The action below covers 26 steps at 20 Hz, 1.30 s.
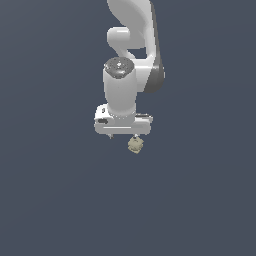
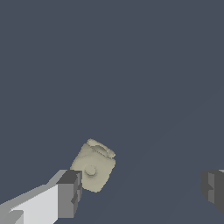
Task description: Pick up the object and move it to a goal position.
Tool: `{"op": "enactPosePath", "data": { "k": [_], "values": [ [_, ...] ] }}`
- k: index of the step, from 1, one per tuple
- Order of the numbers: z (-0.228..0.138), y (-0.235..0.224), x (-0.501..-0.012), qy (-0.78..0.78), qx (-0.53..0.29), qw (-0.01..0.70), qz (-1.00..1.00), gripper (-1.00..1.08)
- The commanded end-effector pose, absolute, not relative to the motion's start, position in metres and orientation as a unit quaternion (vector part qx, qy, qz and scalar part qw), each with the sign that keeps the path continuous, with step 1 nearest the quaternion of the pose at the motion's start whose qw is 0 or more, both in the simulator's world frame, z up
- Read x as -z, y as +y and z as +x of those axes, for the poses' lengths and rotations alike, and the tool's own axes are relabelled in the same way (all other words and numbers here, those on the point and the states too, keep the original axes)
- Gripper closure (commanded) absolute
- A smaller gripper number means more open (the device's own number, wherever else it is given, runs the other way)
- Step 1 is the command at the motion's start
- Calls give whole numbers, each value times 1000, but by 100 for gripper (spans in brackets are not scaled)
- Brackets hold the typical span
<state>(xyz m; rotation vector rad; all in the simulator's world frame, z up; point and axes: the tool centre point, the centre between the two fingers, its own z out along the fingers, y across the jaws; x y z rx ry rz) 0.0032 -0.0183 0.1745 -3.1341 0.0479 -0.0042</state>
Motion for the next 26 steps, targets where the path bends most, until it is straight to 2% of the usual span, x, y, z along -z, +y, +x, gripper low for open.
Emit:
{"op": "enactPosePath", "data": {
  "k": [1,12,26],
  "values": [
    [3,-18,-175,15,1,4,-1000,-92],
    [-6,-40,-168,10,-9,-12,-1000,-92],
    [-8,-29,-159,40,-7,-10,-999,-92]
  ]
}}
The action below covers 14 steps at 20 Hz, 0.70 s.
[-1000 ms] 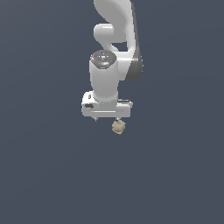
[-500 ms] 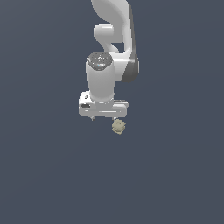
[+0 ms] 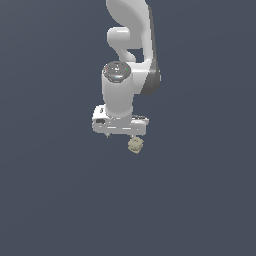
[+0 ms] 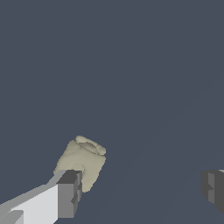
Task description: Pick up the object and move it to a goal position.
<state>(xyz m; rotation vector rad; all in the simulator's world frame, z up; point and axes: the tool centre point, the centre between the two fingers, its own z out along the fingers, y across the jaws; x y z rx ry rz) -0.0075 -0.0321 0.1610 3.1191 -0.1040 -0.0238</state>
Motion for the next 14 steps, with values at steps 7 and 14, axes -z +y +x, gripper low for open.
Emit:
{"op": "enactPosePath", "data": {
  "k": [7,14],
  "values": [
    [-15,-12,-142,-94,5,7,996,-92],
    [-25,11,-119,-171,3,3,985,-92]
  ]
}}
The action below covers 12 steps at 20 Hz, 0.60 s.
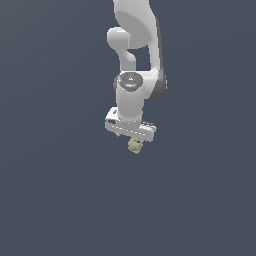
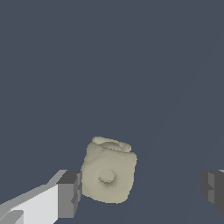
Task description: Pick up the object and move it to a goal position.
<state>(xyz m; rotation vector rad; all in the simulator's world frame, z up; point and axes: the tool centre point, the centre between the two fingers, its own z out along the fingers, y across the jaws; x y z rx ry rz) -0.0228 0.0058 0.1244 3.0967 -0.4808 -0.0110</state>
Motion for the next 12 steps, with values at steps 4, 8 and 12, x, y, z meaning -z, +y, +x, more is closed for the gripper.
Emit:
{"op": "enactPosePath", "data": {
  "k": [4,8,12],
  "values": [
    [-32,22,-108,-210,2,2,978,-92],
    [-37,30,-100,-240,1,1,971,-92],
    [-41,35,-94,-260,0,0,966,-92]
  ]
}}
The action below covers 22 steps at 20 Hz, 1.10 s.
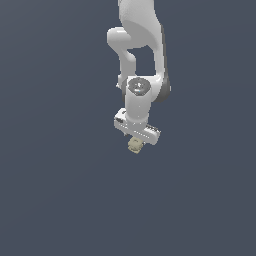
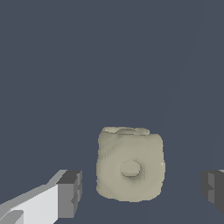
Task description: Pick up the object and move it to a goal position.
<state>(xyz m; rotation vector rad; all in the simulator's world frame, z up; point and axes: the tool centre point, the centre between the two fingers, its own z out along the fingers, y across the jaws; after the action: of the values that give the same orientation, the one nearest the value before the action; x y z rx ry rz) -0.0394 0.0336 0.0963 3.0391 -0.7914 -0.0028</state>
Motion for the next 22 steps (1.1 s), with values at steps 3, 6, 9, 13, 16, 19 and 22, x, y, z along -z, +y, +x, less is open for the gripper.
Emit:
{"op": "enactPosePath", "data": {
  "k": [3,6,9,13,16,19,22],
  "values": [
    [-42,38,-92,-270,0,0,963,-92],
    [-43,39,-91,-274,0,0,962,-92],
    [-43,39,-90,-272,0,0,962,-92],
    [-43,39,-82,-273,0,0,962,-92],
    [-44,39,-70,-273,0,0,962,-92],
    [-45,39,-54,-274,0,0,962,-92],
    [-44,39,-45,-274,0,0,962,-92]
  ]
}}
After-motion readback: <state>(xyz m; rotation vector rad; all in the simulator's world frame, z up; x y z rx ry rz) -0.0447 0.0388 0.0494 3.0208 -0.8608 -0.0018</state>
